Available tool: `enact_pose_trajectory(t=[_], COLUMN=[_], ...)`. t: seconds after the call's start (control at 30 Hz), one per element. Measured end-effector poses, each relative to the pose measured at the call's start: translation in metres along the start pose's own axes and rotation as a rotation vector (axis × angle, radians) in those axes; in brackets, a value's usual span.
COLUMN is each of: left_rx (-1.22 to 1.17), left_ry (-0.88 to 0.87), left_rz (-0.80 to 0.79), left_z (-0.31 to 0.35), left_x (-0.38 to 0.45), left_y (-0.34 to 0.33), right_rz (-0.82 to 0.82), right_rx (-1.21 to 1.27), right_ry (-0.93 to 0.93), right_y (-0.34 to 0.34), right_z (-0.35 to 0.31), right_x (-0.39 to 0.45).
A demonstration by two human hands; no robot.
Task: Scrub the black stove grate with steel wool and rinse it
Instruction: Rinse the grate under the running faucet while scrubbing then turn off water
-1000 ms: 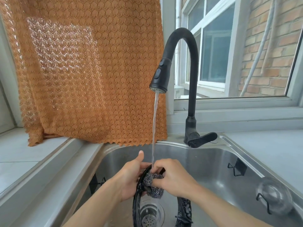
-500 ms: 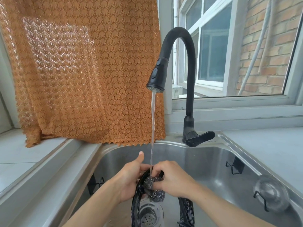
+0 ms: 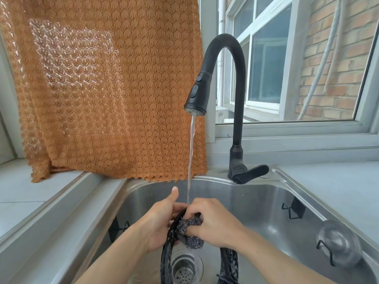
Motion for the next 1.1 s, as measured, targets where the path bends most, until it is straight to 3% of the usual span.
enact_pose_trajectory(t=[0.27,0.47,0.67,1.1], left_rx=[-0.023,-0.061,-0.029,-0.057], left_ry=[-0.001,0.030,0.000,0.017], left_rz=[0.015,0.014,0.017,0.066], left_z=[0.004,0.001,0.001,0.003], left_x=[-0.004,-0.006,-0.006,-0.002], left_y=[-0.003,-0.004,-0.006,-0.002], right_rz=[0.027,-0.098,-0.116,0.075], right_rx=[0.145,0.025,-0.129,0.237], right_ry=[-0.051,-0.084,-0.102,-0.038], right_y=[0.008,-0.003,-0.008,0.010], right_z=[0.001,-0.001,0.002,0.004], right_x=[-0.003,0.000,0.000,0.003])
Point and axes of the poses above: each hand's wrist, its own x-axis towards the middle knuckle, its own y-axis out of the back of the hand, z = x × y, the point moved 2 cm from there along x, towards the middle knuckle, and after that the axes turned 1 degree about -x, right-handed, at the moved point
